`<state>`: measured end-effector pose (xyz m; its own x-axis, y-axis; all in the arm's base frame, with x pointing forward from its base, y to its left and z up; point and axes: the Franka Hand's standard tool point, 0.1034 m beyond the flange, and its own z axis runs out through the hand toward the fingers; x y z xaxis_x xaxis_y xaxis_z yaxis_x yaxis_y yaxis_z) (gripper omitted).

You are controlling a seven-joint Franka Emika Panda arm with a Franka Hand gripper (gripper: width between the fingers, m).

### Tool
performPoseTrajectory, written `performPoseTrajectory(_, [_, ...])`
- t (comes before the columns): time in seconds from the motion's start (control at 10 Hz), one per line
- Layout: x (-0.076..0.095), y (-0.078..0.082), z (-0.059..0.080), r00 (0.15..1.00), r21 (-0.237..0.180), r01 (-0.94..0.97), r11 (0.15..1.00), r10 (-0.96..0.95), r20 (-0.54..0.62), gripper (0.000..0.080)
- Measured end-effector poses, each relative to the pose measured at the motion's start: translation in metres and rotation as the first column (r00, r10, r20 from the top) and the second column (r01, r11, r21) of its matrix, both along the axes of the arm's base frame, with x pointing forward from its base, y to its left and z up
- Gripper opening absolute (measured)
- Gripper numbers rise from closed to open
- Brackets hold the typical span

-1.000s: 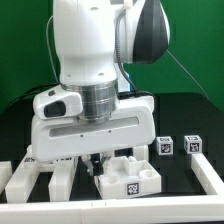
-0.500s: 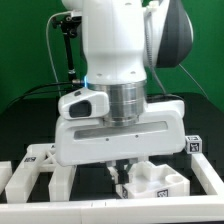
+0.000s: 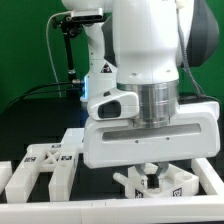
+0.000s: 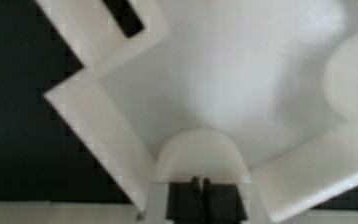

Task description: Assemble chair

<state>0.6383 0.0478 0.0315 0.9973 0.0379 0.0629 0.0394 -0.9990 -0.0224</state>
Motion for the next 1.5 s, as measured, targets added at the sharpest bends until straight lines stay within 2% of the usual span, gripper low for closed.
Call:
performPoseTrajectory(0.1, [0.001, 0.003, 0.0, 1.0, 0.0, -0.002, 1.0, 0.002, 0.004, 0.0001])
performPoseTrajectory(0.5, [0.001, 0.0, 0.001, 0.999, -0.006, -0.048, 0.999, 0.048, 0.002, 0.0029])
performPoseTrajectory(0.6, [0.0, -0.009, 0.01, 0.986, -0.015, -0.165, 0.986, 0.165, -0.002, 0.0202])
performPoseTrajectory(0.7, [-0.004, -0.019, 0.012, 0.967, -0.02, -0.255, 0.967, 0.255, -0.004, 0.0386])
performPoseTrajectory(0.8, [-0.007, -0.024, 0.01, 0.948, -0.023, -0.318, 0.948, 0.318, -0.01, 0.052])
performPoseTrajectory(0.9, [-0.007, -0.029, 0.009, 0.931, -0.026, -0.365, 0.931, 0.365, -0.011, 0.052])
performPoseTrajectory(1.0, [-0.011, -0.033, 0.004, 0.928, -0.028, -0.373, 0.927, 0.373, -0.008, 0.0622])
performPoseTrajectory(1.2, [-0.015, -0.029, -0.011, 0.926, -0.035, -0.376, 0.926, 0.377, 0.007, 0.0648])
performPoseTrajectory(1.5, [-0.015, -0.03, -0.011, 0.927, -0.036, -0.375, 0.926, 0.376, 0.007, 0.0649])
